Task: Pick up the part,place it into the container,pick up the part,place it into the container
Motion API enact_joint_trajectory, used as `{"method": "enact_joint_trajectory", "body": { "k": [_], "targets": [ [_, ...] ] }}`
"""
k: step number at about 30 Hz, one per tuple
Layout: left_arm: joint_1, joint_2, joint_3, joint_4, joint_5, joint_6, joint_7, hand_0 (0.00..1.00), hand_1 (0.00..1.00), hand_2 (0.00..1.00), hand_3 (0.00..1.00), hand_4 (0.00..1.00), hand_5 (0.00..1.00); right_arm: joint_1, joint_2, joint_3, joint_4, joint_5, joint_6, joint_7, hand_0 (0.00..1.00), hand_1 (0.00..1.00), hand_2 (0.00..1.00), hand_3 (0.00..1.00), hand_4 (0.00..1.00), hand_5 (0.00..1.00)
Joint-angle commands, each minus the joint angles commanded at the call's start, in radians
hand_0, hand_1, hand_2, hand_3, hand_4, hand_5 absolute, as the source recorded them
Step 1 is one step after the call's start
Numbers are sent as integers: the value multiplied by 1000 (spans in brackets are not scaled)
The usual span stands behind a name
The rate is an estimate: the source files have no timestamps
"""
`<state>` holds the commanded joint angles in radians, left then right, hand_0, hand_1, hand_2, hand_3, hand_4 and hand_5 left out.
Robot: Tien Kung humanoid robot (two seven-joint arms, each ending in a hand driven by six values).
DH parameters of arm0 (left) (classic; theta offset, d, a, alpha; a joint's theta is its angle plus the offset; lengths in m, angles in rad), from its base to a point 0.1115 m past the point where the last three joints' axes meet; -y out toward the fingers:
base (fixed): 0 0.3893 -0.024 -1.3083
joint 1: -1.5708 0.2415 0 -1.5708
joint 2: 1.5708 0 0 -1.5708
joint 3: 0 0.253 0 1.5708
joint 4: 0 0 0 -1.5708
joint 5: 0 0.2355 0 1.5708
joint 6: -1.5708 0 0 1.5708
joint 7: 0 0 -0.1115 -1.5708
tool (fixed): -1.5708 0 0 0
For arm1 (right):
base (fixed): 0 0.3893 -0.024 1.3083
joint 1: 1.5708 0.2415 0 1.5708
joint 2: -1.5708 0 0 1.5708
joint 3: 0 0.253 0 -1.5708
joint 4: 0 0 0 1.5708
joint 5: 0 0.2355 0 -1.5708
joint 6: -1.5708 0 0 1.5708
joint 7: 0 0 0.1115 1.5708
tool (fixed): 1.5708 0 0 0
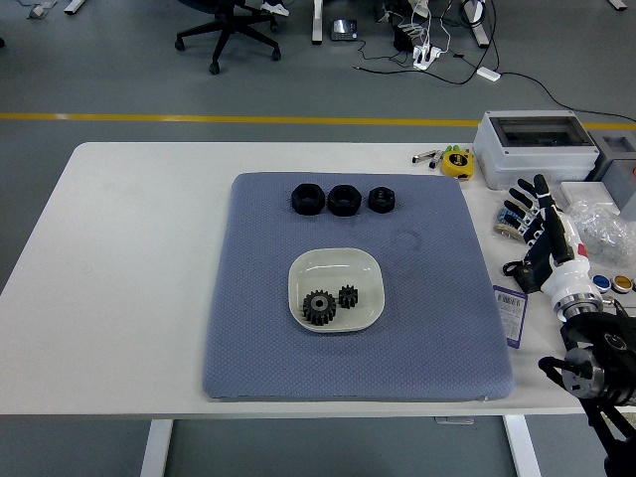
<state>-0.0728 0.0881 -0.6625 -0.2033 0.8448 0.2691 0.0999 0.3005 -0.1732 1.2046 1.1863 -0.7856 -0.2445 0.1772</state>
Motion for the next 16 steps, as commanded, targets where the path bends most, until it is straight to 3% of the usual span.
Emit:
{"method": "enact_joint_trajectory", "body": {
  "k": [13,16],
  "targets": [
    [-7,-5,28,2,-50,7,-11,676,639,637,551,603,590,-3,0,0,-4,10,63,4,866,819,822,823,998,839],
    [-8,-6,31,2,-56,8,-12,676,639,637,551,603,590,-4,1,-3,-5,29,58,10,866,819,822,823,998,839]
  ]
}}
